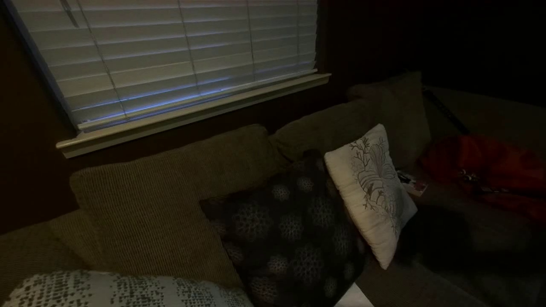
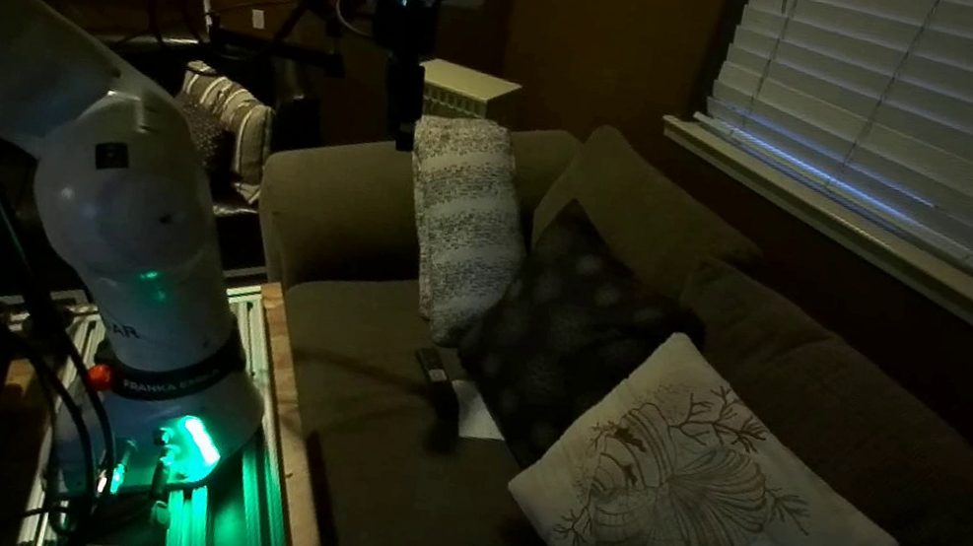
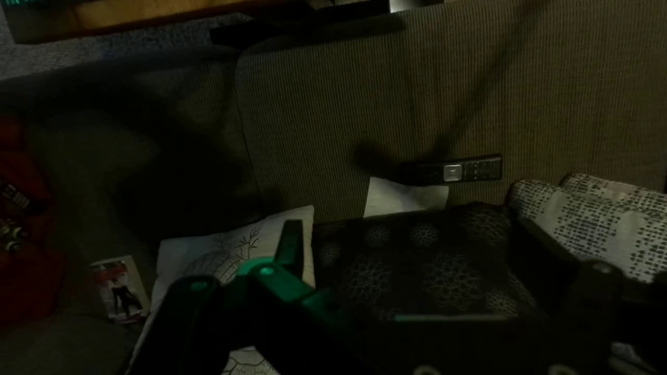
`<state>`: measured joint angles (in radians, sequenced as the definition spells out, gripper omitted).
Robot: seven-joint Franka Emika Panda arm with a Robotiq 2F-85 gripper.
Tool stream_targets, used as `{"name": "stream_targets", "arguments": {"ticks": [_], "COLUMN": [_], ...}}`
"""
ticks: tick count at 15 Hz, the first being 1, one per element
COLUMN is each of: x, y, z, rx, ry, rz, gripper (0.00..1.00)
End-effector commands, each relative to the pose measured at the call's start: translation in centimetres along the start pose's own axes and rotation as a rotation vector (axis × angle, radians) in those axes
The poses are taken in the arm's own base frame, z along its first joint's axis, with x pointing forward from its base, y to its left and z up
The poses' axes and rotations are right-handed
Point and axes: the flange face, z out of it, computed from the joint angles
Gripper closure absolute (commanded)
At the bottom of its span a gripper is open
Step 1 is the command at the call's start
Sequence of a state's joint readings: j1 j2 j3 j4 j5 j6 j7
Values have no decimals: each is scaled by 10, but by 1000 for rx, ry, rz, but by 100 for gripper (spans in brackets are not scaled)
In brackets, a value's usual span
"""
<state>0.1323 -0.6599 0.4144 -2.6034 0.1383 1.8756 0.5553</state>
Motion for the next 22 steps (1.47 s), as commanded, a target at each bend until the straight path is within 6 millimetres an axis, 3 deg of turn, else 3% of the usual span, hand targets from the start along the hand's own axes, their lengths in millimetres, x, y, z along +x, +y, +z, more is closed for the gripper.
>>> {"name": "stream_targets", "arguments": {"ticks": [1, 6, 10, 14, 17, 22], "x": [9, 50, 96, 142, 171, 211], "y": [4, 15, 38, 44, 31, -9], "z": [-3, -9, 2, 14, 19, 34], "rx": [12, 12, -31, -15, -29, -69], "ry": [59, 209, 215, 184, 157, 137], "rz": [70, 179, 116, 78, 50, -8], "gripper": [0, 0, 0, 0, 0, 0]}}
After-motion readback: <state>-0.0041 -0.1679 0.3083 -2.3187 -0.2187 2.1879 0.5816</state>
